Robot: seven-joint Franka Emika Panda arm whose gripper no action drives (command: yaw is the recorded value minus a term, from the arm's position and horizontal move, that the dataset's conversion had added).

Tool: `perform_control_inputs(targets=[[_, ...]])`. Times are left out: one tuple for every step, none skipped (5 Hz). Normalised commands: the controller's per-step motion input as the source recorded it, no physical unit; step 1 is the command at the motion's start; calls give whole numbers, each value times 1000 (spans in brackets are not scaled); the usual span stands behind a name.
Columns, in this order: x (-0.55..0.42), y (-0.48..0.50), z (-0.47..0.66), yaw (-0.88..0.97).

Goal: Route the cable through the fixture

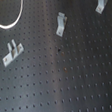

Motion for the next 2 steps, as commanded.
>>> perform_control_inputs(targets=[[-97,456,-274,663],[-176,495,-257,586]])
